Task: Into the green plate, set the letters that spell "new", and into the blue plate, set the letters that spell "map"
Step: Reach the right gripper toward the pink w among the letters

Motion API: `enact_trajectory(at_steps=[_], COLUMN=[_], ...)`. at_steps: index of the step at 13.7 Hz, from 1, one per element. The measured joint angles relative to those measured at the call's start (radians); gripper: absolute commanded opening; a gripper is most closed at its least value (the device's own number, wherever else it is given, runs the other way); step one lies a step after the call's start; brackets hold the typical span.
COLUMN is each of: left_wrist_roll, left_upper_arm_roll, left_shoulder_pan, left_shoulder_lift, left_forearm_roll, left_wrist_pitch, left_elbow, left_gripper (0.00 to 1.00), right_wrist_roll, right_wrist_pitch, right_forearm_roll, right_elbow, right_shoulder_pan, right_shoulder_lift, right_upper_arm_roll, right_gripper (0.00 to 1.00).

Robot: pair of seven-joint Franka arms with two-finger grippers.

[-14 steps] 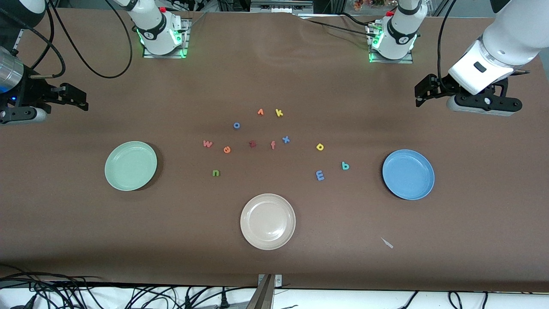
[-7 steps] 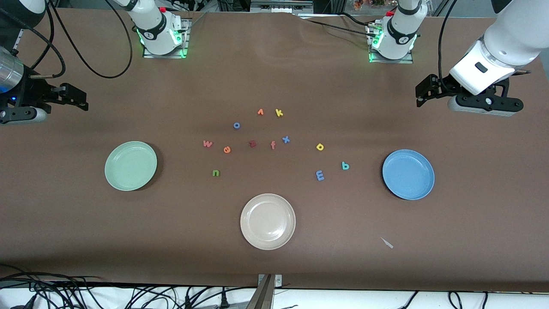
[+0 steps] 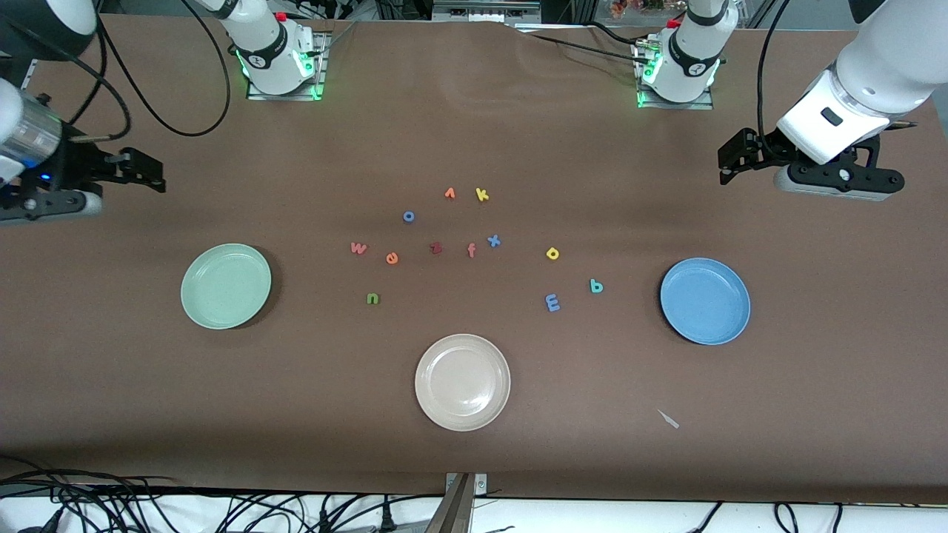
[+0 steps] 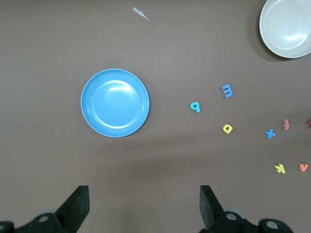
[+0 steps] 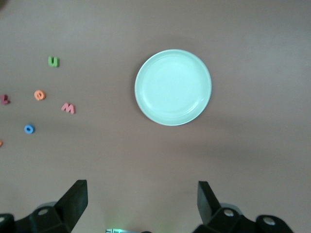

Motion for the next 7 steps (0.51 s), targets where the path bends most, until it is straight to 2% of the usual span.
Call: enact_trajectory(at_steps=[4, 7], left_wrist_roll=[0.0, 0.0], left_upper_arm_roll=[0.001, 0.001], left_shoulder_pan=[0.0, 0.0], left_shoulder_lift=[0.0, 0.0], left_forearm_roll=[0.0, 0.0], left_wrist_pitch=[0.0, 0.0], left_elbow=[0.0, 0.0], left_gripper=[1.0, 1.0], right_wrist_roll=[0.052, 0.194], right_wrist_pitch=[0.008, 0.142], right_forearm_roll=[0.027, 0.033], right_elbow=[-0.008, -0.09], right_shoulder_pan=[0.062, 0.136], right_shoulder_lift=[0.06, 0.081], right_upper_arm_roll=[0.012, 0.016], right_gripper=[1.0, 1.0])
